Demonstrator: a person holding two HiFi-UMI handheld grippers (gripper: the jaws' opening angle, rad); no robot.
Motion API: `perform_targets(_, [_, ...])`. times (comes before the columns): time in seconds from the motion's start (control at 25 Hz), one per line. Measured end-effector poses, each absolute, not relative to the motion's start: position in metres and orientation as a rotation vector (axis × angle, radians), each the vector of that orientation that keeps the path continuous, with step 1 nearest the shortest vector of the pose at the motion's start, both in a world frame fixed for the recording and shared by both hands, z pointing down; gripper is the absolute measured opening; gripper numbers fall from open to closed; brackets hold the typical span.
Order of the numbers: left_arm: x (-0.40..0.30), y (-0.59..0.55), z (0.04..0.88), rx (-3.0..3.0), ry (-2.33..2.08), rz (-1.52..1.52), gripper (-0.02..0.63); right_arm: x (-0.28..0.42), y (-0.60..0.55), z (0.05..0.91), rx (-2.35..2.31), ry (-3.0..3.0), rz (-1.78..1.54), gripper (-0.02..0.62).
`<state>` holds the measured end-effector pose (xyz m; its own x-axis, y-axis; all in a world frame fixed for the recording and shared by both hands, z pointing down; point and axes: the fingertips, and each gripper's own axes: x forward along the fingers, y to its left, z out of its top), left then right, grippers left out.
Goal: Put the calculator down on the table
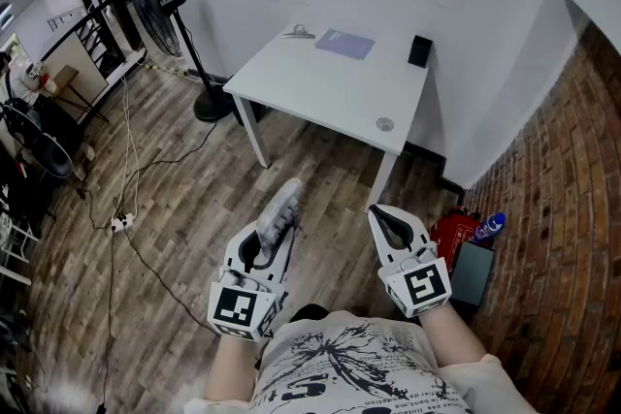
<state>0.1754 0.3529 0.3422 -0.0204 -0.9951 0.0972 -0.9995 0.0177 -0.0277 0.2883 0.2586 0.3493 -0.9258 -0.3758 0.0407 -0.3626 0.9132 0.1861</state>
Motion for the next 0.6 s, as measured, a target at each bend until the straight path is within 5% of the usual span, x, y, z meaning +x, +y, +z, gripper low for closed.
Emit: perform_targets(0.6, [0.183, 0.328, 0.349, 2.137, -2.172, 0.128, 0.143, 0.293, 0.230, 0.365, 0.582, -2.988, -0.177, 0.014])
